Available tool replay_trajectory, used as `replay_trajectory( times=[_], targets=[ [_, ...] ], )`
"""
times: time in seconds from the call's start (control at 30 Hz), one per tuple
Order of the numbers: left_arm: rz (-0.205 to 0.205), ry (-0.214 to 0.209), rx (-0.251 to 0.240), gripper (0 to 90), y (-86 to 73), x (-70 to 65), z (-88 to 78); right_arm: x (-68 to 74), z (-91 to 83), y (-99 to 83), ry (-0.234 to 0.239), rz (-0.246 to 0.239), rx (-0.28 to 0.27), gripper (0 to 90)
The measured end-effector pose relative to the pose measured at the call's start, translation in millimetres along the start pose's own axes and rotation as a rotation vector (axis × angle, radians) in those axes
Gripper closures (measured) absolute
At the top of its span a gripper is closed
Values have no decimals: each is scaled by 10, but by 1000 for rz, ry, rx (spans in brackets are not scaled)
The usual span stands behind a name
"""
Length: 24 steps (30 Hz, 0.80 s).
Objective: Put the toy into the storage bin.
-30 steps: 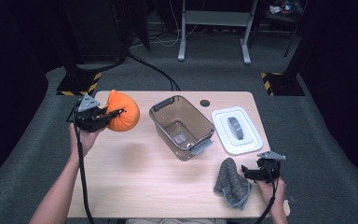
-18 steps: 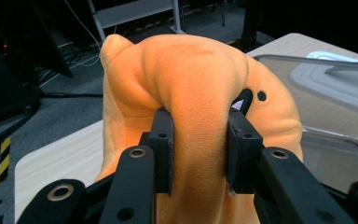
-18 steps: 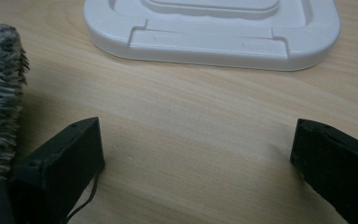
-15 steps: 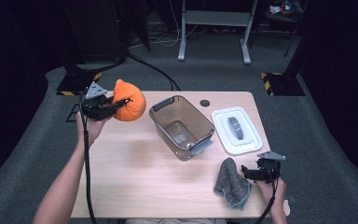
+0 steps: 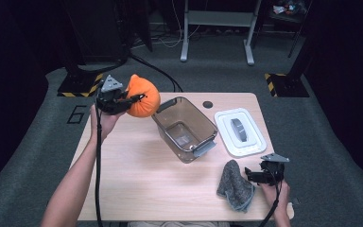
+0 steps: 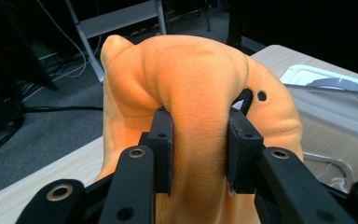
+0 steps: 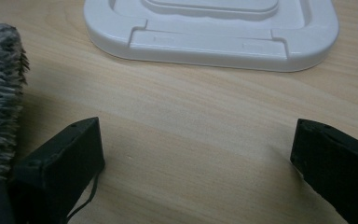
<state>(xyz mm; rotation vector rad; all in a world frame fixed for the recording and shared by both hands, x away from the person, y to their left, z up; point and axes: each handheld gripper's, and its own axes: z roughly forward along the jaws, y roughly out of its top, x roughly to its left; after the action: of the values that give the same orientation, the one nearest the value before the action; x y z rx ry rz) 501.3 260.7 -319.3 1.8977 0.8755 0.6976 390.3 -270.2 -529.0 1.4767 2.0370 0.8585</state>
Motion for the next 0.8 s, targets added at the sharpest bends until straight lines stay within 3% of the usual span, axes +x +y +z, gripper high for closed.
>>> replay_trajectory(
  times=[0.57, 0.8],
  targets=[
    [-2, -79, -33, 677, 141, -288, 263, -2, 2, 1, 2, 3, 1, 15],
    [22, -113, -22, 674, 200, -457, 356, -1, 1, 0, 1, 2, 0, 15]
  ],
)
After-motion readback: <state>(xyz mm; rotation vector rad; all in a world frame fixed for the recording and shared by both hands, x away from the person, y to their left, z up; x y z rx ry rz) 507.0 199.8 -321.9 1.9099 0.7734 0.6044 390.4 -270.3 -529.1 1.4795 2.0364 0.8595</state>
